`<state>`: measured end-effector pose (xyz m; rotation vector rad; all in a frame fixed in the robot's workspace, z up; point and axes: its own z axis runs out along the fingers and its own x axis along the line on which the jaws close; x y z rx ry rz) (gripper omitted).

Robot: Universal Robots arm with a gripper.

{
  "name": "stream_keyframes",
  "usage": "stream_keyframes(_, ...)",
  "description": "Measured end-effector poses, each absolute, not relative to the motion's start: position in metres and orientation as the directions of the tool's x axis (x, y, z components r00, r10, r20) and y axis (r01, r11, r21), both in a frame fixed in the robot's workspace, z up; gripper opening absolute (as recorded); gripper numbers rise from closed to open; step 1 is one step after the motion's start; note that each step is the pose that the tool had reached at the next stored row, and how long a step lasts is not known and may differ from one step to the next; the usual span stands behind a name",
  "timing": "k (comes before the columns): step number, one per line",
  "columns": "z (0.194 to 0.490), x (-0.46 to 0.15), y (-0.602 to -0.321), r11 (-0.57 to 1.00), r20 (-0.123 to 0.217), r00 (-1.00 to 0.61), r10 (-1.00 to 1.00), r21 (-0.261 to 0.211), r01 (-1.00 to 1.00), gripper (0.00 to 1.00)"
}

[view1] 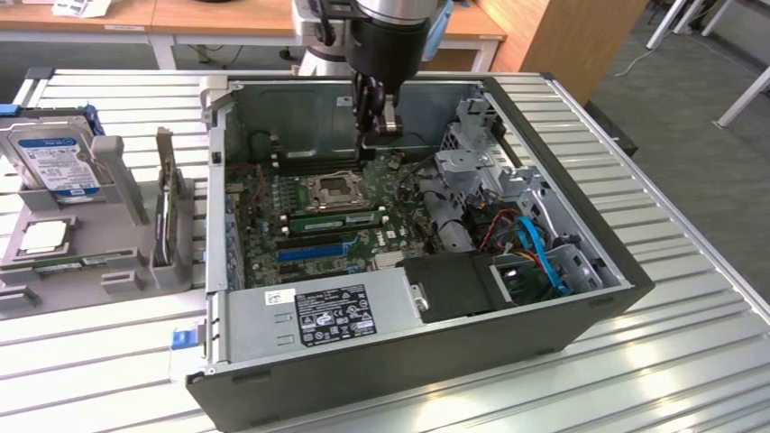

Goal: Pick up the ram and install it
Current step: 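Press down the ram until it locks into place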

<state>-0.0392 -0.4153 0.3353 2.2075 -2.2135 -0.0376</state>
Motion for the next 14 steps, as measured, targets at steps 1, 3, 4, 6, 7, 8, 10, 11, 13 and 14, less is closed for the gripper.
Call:
stream_keyframes(1,0.335,-0.038,-0.415,0.003,-0.006,-0.003,-1.000,0.028,-1.000,0.10)
stream_keyframes(3,0.335,-0.035,-0.416,0.003,-0.006,-0.003,-1.000,0.028,-1.000,0.10)
stream_keyframes(4,0.335,-0.034,-0.416,0.003,-0.006,-0.003,-1.000,0.028,-1.000,0.10)
stream_keyframes(6,0.335,-0.031,-0.416,0.003,-0.006,-0.003,-1.000,0.028,-1.000,0.10)
stream_keyframes(7,0.335,-0.030,-0.416,0.003,-0.006,-0.003,-1.000,0.028,-1.000,0.10)
stream_keyframes(8,0.335,-0.028,-0.416,0.003,-0.006,-0.003,-1.000,0.028,-1.000,0.10)
stream_keyframes(10,0.335,-0.025,-0.416,0.003,-0.006,-0.003,-1.000,0.028,-1.000,0.10)
stream_keyframes(11,0.335,-0.024,-0.416,0.003,-0.006,-0.003,-1.000,0.028,-1.000,0.10)
stream_keyframes(13,0.335,-0.021,-0.416,0.003,-0.006,-0.003,-1.000,0.028,-1.000,0.10)
stream_keyframes(14,0.335,-0.019,-0.417,0.003,-0.006,-0.003,-1.000,0.028,-1.000,0.10)
